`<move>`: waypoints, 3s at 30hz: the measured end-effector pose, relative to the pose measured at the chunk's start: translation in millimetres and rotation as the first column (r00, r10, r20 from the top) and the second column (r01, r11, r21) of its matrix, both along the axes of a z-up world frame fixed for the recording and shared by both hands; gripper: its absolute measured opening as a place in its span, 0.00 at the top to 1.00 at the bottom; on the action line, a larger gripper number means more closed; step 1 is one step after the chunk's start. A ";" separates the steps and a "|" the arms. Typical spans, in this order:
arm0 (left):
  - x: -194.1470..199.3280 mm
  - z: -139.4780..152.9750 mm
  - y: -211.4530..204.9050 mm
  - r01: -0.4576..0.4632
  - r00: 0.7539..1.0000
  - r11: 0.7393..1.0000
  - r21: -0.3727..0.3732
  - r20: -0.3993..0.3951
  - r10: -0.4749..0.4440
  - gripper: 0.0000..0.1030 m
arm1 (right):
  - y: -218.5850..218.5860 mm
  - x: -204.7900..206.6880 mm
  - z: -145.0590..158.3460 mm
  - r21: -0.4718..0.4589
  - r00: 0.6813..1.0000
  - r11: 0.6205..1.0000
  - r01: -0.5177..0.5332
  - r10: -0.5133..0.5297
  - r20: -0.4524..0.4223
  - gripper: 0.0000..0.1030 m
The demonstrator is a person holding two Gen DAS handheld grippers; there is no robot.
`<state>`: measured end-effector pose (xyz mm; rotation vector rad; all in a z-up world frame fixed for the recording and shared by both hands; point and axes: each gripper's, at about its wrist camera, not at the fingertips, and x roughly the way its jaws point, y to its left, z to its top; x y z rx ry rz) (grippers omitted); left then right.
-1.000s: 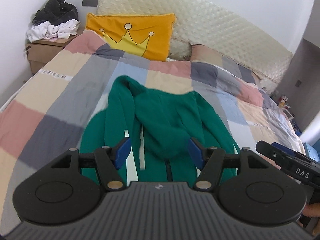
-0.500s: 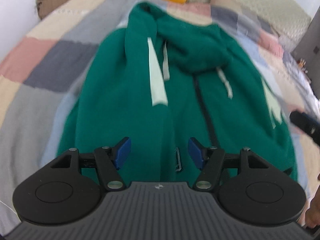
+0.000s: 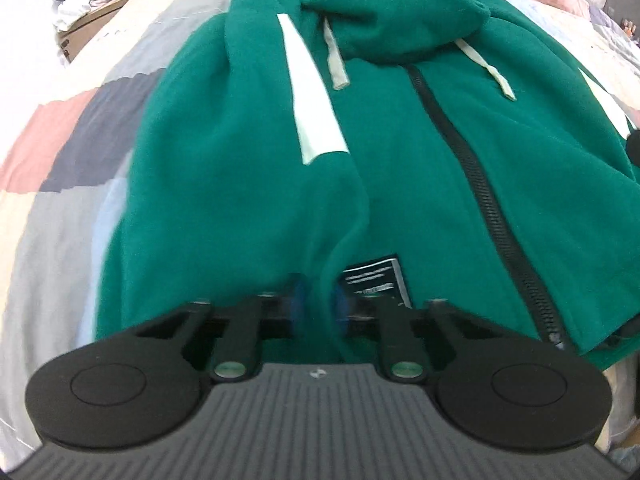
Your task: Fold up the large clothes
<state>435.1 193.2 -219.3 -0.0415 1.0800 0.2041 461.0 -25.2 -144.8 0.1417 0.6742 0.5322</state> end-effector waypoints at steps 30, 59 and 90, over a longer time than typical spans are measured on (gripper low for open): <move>84.7 135.6 463.7 -0.730 0.637 0.684 -0.002 0.362 0.681 0.94 | 38.7 30.1 -5.1 -0.026 0.993 1.000 0.014 -0.011 0.120 0.24; 56.4 100.8 380.6 -0.633 0.737 0.766 -0.112 0.215 0.641 0.46 | 34.1 36.7 -13.5 -0.006 0.997 1.000 0.005 -0.005 0.075 0.24; -4.4 111.1 -63.5 -0.003 0.919 0.986 -0.168 0.389 0.069 0.46 | -84.3 5.1 20.0 0.143 0.989 0.979 0.145 -0.149 0.015 0.24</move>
